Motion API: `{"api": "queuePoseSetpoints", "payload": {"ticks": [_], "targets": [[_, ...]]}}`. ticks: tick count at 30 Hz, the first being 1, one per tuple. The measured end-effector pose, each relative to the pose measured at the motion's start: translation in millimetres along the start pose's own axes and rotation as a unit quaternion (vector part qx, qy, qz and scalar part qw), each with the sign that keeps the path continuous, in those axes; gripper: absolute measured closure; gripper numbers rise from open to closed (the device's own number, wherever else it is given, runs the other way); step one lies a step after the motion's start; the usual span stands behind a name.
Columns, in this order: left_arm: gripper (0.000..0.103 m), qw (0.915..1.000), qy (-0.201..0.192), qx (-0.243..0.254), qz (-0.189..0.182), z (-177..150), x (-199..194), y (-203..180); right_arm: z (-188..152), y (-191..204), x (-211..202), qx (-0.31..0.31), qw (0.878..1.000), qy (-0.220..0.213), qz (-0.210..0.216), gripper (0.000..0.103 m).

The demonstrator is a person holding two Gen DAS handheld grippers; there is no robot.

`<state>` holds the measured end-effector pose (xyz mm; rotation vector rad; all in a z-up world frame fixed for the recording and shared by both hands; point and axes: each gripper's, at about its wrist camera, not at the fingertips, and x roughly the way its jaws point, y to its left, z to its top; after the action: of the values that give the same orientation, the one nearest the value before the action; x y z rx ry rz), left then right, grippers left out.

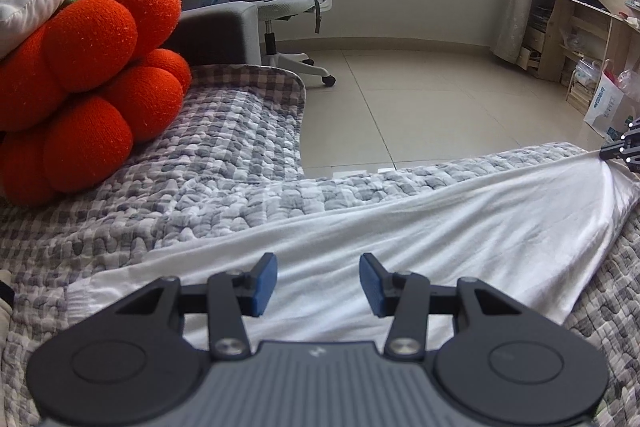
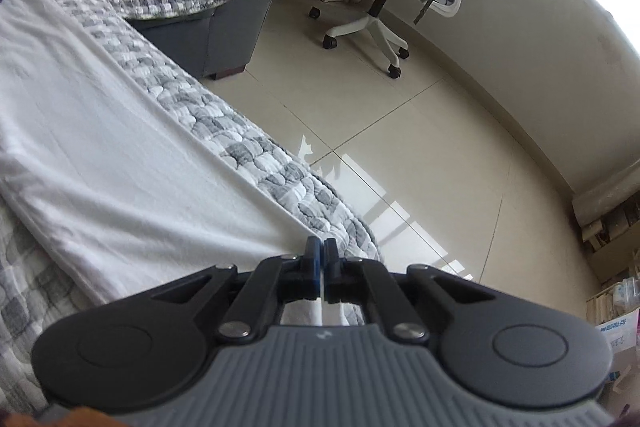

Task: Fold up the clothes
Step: 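Bring the open left gripper back to the white waistband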

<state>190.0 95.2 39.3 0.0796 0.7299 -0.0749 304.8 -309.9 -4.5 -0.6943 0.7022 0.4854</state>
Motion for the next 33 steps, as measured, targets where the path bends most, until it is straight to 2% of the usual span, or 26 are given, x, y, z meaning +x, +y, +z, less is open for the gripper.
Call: {"api": "queuePoseSetpoints", "payload": {"ticks": [3, 6, 7, 12, 14, 16, 20, 22, 24, 27, 29, 31, 32, 33], "targets": [[0.056, 1.0000, 0.007, -0.005, 0.001, -2, 3, 7, -1, 8, -3, -0.022, 1.000, 0.007, -0.009, 0.101], [0.056, 0.9997, 0.014, -0.018, -0.001, -4, 3, 15, -3, 4, -16, -0.009, 0.999, -0.014, -0.044, 0.082], [0.056, 0.9996, 0.014, -0.024, -0.002, -4, 1, 19, -4, 6, -24, -0.003, 0.999, -0.023, -0.048, 0.069], [0.056, 0.9987, -0.004, -0.052, 0.001, 6, -29, 33, -8, 22, -70, 0.033, 0.996, -0.072, -0.049, 0.068], [0.056, 0.9979, -0.009, -0.063, 0.004, 11, -46, 36, -4, 47, -89, 0.020, 0.996, -0.088, -0.014, 0.068], [0.054, 0.9970, 0.006, -0.077, 0.010, 15, -63, 41, 1, 79, -106, -0.008, 0.994, -0.101, 0.031, 0.068], [0.051, 0.9922, 0.032, -0.120, 0.009, 19, -100, 58, 20, 154, -128, -0.101, 0.981, -0.113, 0.119, 0.066], [0.051, 0.9844, 0.022, -0.174, -0.002, 18, -124, 77, 33, 181, -131, -0.114, 0.976, -0.119, 0.144, 0.064], [0.050, 0.9726, 0.011, -0.232, -0.009, 18, -148, 97, 48, 203, -129, -0.112, 0.974, -0.120, 0.158, 0.064], [0.046, 0.9476, -0.024, -0.318, 0.009, 6, -175, 129, 67, 233, -124, -0.104, 0.974, -0.114, 0.168, 0.064], [0.045, 0.9296, -0.025, -0.368, 0.009, -11, -177, 147, 74, 250, -117, -0.096, 0.978, -0.100, 0.158, 0.062], [0.045, 0.9161, 0.008, -0.401, 0.000, -33, -156, 157, 74, 261, -106, -0.086, 0.984, -0.077, 0.135, 0.061], [0.045, 0.9087, 0.026, -0.417, -0.004, -45, -145, 161, 72, 261, -104, -0.066, 0.986, -0.080, 0.130, 0.060], [0.045, 0.9056, 0.043, -0.422, 0.000, -56, -132, 164, 72, 258, -103, -0.039, 0.987, -0.080, 0.131, 0.059]]}}
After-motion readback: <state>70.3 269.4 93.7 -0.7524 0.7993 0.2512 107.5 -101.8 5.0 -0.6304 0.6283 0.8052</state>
